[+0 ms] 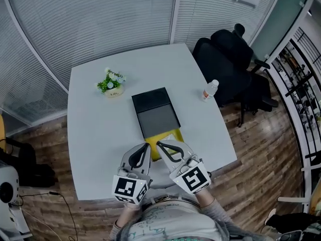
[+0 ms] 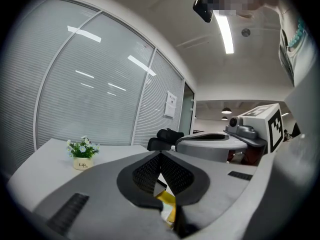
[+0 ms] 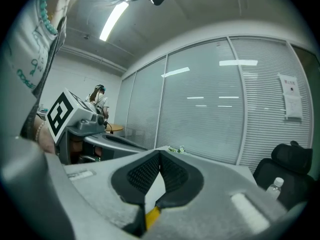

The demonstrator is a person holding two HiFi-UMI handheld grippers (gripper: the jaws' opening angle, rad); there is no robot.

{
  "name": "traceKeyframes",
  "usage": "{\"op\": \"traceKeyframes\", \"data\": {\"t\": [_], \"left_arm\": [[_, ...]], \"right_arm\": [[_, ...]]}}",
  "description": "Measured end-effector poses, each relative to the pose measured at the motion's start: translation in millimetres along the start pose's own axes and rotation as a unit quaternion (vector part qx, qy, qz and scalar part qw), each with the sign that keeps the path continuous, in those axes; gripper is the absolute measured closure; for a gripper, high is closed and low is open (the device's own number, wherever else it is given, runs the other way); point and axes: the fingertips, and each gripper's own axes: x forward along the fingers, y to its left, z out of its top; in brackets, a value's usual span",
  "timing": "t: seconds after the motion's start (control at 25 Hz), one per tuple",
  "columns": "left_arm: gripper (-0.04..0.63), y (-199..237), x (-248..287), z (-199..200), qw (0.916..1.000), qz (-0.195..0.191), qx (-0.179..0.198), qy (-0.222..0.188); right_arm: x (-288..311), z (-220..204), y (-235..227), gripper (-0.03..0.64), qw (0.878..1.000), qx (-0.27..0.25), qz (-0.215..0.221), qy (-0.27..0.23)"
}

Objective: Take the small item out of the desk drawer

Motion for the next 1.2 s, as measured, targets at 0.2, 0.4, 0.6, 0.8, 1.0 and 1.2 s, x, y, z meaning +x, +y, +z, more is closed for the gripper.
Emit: {"op": "traceKeyframes", "data": {"t": [0.2, 0.4, 0.6, 0.8, 1.0, 1.2], "left_arm": [[0.598, -11.8, 18.2, 9.0, 0.9995, 0.029, 0.005, -0.012], [0.598, -21.5, 28.4, 13.2, 0.9985, 0.052, 0.011, -0.013], [0.598, -27.7, 32.9, 15.9, 0.9973, 0.068, 0.024, -0.015], [0.598, -30.1, 34.2, 13.1, 0.9967, 0.077, 0.022, -0.013], [0.598, -27.6, 31.8, 9.9, 0.9962, 0.085, 0.015, -0.011], [0.598, -22.6, 26.8, 7.7, 0.9951, 0.097, 0.008, -0.013]], "right_arm": [[-10.0, -0.2, -24.7, 0.614, 1.0, -0.009, 0.024, 0.0], [-14.6, 2.9, -36.3, 0.614, 0.998, -0.012, 0.052, -0.013], [-19.6, 0.4, -41.4, 0.614, 0.997, -0.013, 0.067, -0.017], [-22.8, -4.8, -44.0, 0.614, 0.997, -0.016, 0.077, -0.013], [-20.7, -8.1, -42.4, 0.614, 0.995, -0.026, 0.094, -0.01], [-20.5, -8.5, -38.5, 0.614, 0.991, -0.05, 0.122, -0.016]]}}
